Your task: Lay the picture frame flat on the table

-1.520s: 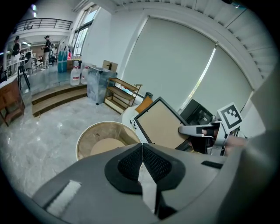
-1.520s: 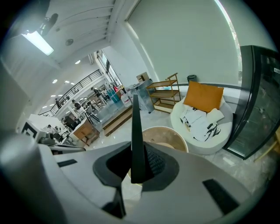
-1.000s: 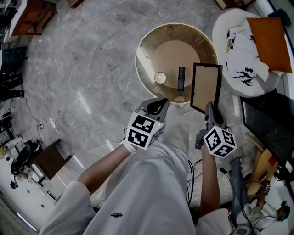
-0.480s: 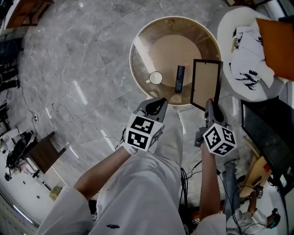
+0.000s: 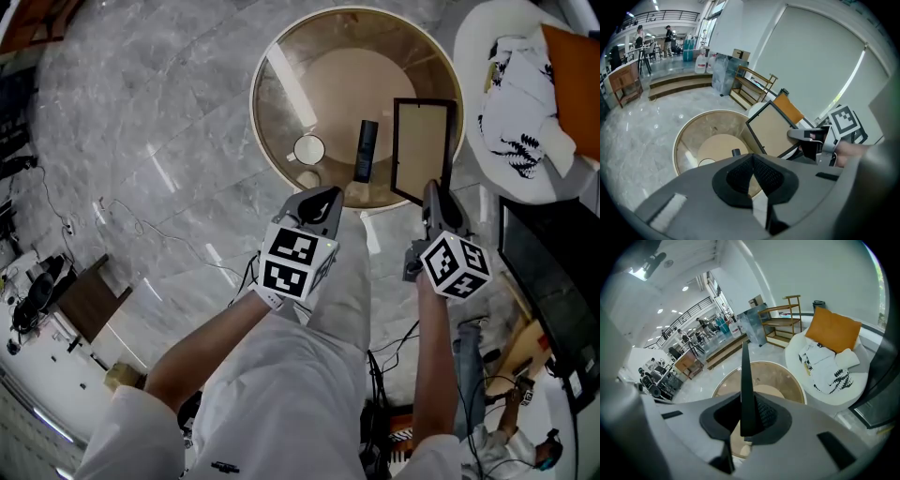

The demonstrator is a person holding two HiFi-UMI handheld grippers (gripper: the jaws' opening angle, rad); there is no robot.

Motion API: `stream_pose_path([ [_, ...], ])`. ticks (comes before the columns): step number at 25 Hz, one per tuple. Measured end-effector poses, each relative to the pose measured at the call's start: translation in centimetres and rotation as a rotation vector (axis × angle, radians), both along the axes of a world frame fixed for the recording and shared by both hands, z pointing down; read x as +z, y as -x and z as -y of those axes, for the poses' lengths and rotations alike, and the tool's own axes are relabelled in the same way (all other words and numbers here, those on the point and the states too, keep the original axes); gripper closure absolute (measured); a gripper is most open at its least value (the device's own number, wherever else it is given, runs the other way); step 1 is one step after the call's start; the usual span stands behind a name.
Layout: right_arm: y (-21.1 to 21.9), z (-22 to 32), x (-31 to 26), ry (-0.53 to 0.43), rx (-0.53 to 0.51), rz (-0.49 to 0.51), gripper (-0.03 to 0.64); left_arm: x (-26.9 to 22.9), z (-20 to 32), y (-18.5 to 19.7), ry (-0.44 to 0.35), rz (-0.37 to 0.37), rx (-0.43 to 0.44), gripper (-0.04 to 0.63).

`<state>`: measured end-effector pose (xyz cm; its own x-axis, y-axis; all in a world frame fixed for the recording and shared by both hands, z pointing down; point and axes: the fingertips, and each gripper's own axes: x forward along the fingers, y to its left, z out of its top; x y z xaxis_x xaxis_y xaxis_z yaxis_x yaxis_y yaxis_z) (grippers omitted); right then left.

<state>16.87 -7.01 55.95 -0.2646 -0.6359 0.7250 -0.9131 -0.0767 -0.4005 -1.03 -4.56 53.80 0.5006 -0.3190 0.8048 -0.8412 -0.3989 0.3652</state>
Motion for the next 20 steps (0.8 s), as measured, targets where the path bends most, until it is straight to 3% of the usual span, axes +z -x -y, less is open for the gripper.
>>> stream_pose_path([
  [4,-0.2,1.0,3.0,0.014,-0.011,0.004,0.578,2.9,1.0,-0.6,0.021,-0.010,-0.033,0.591],
  [11,-0.4,1.9,7.1,0.029,-0.021,0.022,0.578,6.8,2.3,-1.7,-0.005,0.034,-0.012,0.591],
  [20,-0.5,3.8,11.2,0.029,-0.017,0.055,0.578,10.9,3.3,-3.0,0.035,0.029,-0.043,0.591],
])
